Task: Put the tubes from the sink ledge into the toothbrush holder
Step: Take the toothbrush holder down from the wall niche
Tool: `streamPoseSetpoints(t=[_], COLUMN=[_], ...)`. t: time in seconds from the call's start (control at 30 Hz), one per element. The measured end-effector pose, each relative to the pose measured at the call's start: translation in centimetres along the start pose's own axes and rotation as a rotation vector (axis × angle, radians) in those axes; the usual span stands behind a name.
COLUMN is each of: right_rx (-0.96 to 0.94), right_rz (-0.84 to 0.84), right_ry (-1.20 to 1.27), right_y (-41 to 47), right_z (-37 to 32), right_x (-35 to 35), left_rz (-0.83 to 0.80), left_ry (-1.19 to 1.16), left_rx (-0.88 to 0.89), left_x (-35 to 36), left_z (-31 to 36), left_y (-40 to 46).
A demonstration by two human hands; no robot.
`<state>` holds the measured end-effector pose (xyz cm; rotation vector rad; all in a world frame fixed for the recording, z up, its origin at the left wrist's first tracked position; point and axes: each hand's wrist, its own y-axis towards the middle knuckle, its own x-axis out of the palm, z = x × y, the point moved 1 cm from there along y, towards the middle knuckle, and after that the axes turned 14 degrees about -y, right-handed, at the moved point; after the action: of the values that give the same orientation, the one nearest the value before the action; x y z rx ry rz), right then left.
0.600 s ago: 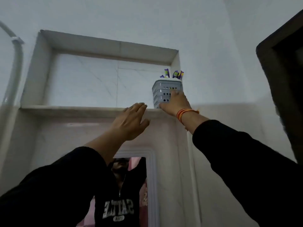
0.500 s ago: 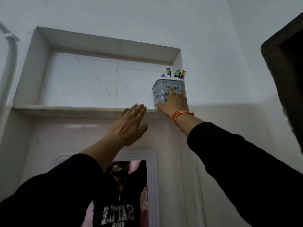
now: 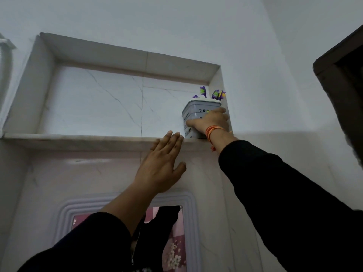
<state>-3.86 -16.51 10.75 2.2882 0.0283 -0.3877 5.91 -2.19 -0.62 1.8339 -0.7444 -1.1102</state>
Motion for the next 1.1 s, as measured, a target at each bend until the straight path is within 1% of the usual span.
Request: streamPoseSetpoints(t=[0.17,0.3,0.4,0.43,0.53,0.6,0.73,0.87,0.97,1.03,1.1], right_rx=[-0.010,-0.073,-0.111,-0.124,-0.157,-0.152,-0.106,-0.083,-0.026,0.009,0.063], right_rz=[0.080,0.111,0.094,0.080,0.036,0.022,-0.089,-0.152,-0.200,-0.228,-0.265], right_ry=[0.031,0.075,0.117,0.125,0.143,0.185,0.258,0.259,0.239,0.244,0.227], right_y=[-1.7,-3.7,-5.7,-6.5,-9.7,-12.2,-17.9,-25.1,-31.1,-35.1,-39.2], right_z=[0.3,0.6,1.1,1.4,2.7,4.1,8.4,13.8,18.8,22.1,25.5], right_x=[-2.2,-5.0,-7.1,-7.5,-8.1,-7.9,-6.0,-3.2,-0.1,1.6,3.5], left_rz=[-0.013,-0.050,-0.006,0.018,0.093,0.103,0.027,-0.040,-0.117,-0.204,-0.340], left_ry=[-0.048,-0.198,-0.388,-0.418,-0.417,-0.449,-0.509,-0.655,-0.718,-0.714,-0.711], left_rx=[-0.031,-0.101,-0.144,-0.150,-0.163,-0.216,-0.342,-0.390,-0.488,-0.556,-0.625], left_x=[-0.4,-1.7,-2.9,-3.2,-3.4,-3.2,-1.4,1.1,3.8,5.8,7.9], left_z=[0.4,1.6,2.5,2.7,3.1,3.5,4.2,6.0,7.6,8.5,9.5], left_y=[0.1,0.3,-0.6,-1.2,-3.5,-5.5,-11.0,-18.4,-25.0,-29.5,-34.0])
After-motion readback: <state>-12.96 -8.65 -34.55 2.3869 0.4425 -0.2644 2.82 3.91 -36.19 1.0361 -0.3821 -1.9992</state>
